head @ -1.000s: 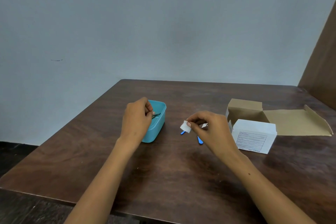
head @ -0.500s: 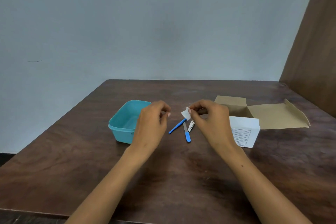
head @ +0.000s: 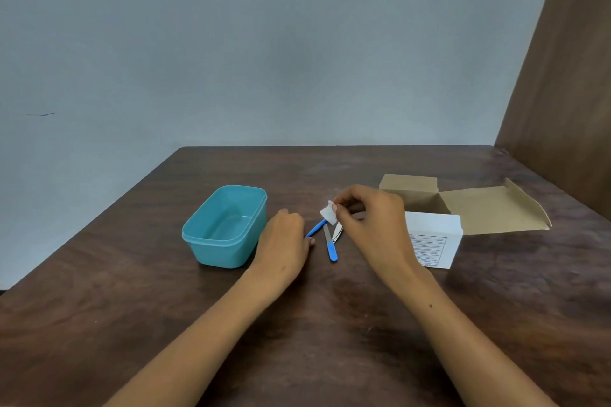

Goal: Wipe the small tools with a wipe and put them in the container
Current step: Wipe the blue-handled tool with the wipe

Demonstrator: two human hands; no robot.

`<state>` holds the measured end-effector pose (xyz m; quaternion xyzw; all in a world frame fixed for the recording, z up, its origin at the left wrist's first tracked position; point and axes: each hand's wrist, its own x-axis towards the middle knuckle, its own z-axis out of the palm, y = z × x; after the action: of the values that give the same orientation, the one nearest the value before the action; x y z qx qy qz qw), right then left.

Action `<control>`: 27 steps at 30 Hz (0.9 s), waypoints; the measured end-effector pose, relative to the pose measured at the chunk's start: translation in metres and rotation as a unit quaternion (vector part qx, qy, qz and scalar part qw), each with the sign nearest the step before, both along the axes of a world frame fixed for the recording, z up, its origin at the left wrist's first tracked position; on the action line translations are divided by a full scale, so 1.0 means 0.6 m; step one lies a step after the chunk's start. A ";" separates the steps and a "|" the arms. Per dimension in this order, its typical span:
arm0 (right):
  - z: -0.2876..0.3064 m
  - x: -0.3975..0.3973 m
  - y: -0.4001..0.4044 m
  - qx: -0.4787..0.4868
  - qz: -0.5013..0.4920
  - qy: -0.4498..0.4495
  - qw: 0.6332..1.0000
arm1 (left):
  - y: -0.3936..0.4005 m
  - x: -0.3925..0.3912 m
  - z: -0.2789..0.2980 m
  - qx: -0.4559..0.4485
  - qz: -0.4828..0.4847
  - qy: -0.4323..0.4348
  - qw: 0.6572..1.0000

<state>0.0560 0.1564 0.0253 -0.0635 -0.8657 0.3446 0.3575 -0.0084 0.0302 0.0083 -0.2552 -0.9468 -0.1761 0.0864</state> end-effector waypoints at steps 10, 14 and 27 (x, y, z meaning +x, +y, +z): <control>-0.001 0.000 0.000 -0.029 0.011 0.016 0.999 | -0.013 -0.001 -0.016 0.109 0.001 0.046 0.993; 0.002 0.000 0.005 -0.056 -0.005 0.048 0.997 | -0.018 -0.005 -0.008 0.291 -0.012 -0.058 0.955; 0.005 0.000 -0.001 -0.202 0.088 0.040 0.975 | -0.018 0.020 0.017 0.560 -0.072 -0.329 0.757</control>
<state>0.0562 0.1556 0.0284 -0.0444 -0.7657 0.5444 0.3397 0.0035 0.0195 0.0185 -0.1552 -0.6278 -0.7540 -0.1155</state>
